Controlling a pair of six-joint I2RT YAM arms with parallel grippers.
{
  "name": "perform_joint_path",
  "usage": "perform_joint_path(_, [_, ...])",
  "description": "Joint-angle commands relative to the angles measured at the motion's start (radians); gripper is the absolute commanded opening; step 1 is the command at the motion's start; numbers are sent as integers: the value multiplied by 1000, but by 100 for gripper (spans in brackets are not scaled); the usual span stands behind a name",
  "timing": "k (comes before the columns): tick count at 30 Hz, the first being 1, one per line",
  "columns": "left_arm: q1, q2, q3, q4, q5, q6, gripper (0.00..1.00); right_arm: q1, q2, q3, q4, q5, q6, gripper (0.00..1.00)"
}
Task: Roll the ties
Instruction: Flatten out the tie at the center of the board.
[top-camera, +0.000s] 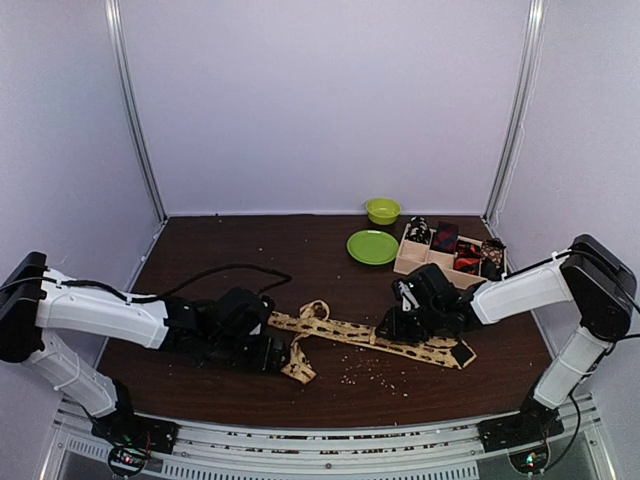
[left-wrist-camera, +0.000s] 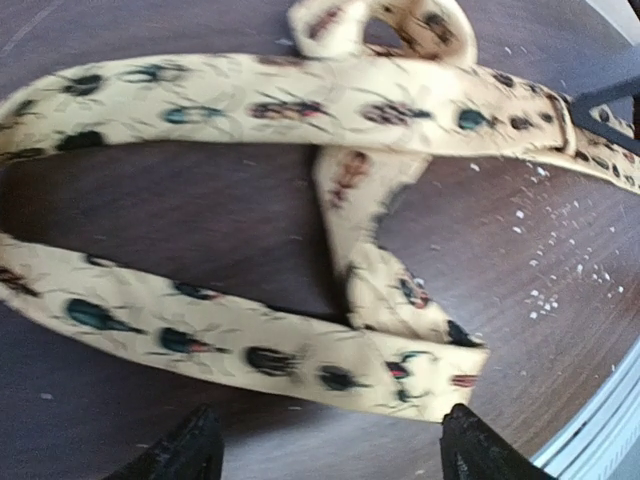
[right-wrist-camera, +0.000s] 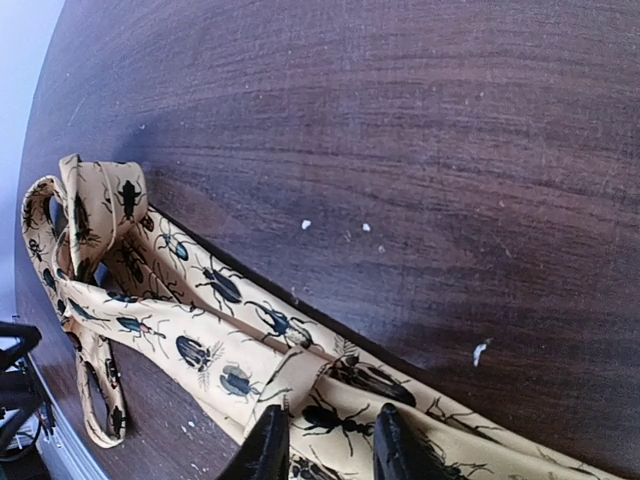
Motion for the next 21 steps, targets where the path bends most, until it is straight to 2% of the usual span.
perform_joint_path(1, [-71,94,95,9,-14,-49,81,1,28,-29,0,4,-2,29])
perform_joint_path(7, [-110,220,197,-114,-51,-101,83,1,22,-70,-26,25,-19,25])
perform_joint_path(11, [-108,249,201,-143,-69,-131,78,-1,8,-97,-55,39,-34,23])
perform_joint_path(16, [-75,233,163,-200,-108,-160,52,-22,-20,-166,-54,29,-30,19])
perform_joint_path(21, [21,179,128,-258,-142,-98,33,-41,-48,-229,-48,3,-23,12])
